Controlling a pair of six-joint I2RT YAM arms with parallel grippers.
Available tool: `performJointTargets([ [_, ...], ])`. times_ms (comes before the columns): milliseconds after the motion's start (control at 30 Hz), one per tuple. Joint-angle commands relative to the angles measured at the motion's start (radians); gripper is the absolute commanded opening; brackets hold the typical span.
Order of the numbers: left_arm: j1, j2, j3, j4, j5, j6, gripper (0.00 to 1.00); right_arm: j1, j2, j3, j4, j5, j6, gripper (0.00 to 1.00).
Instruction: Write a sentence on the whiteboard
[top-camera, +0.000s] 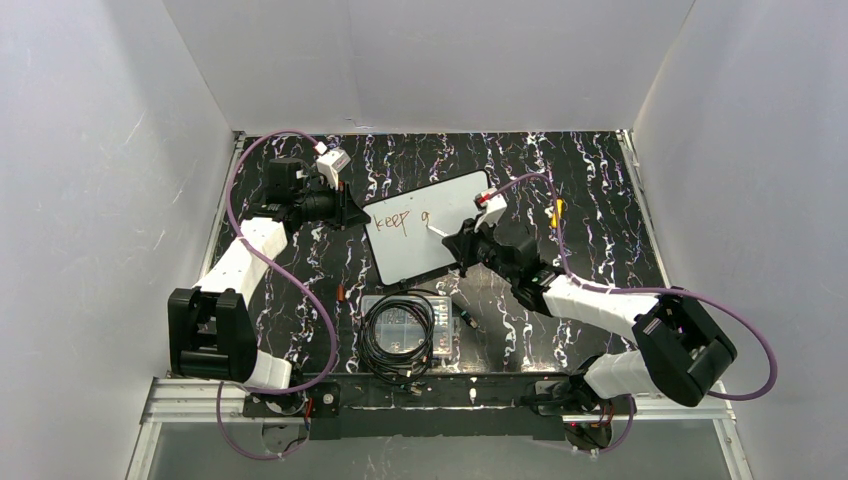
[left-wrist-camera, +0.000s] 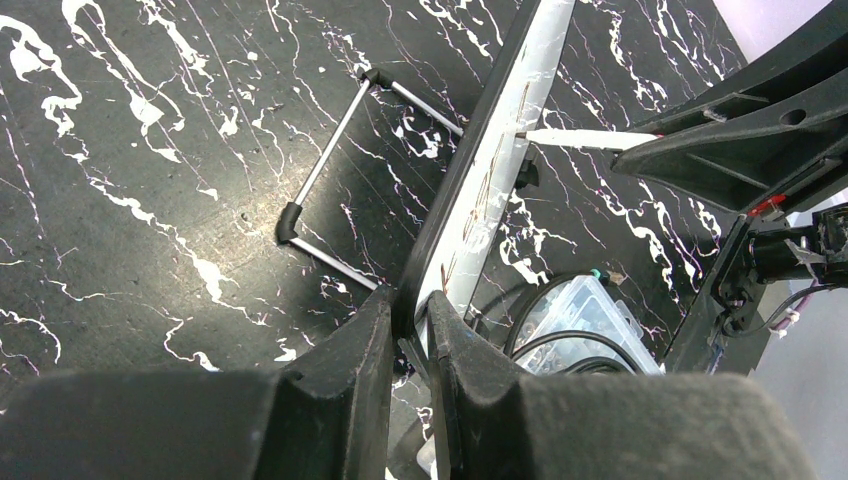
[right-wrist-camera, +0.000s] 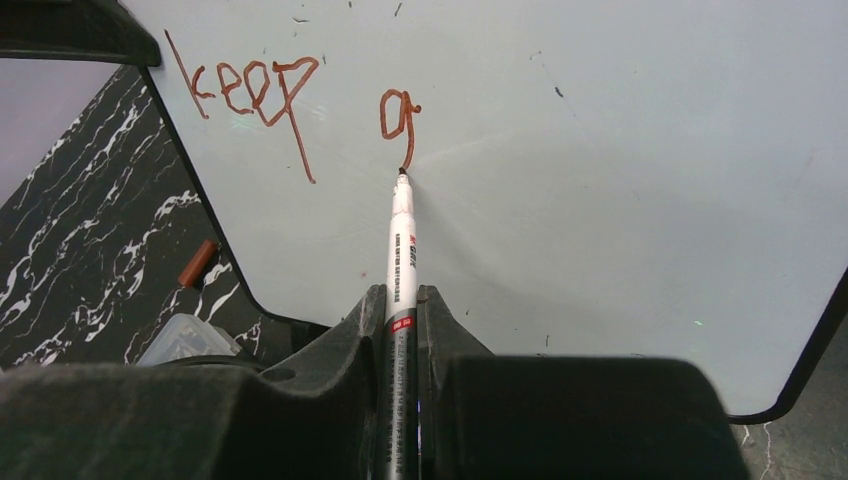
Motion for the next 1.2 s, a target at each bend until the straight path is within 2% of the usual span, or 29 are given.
performJointTargets([
  [0, 0.006, -0.032, 0.031, -0.008, 0.002, 0.024, 0.00, 0.011, 0.007, 0.010, -0.002, 0.011, 0.002, 0.01],
  [367, 0.006, -0.033, 0.031, -0.007, 0.002, 0.024, 0.00, 0.019, -0.012, 0.081, 0.080, -0.006, 0.028, 0.01],
  [700, 0.006, -0.036, 0.031, -0.007, 0.003, 0.023, 0.00, 0.008, -0.067, 0.079, 0.038, 0.104, -0.013, 0.01],
  [1167, 0.006, -0.031, 0.033, -0.009, 0.002, 0.025, 0.00, -0.010, -0.005, 0.092, 0.051, 0.082, -0.023, 0.01],
])
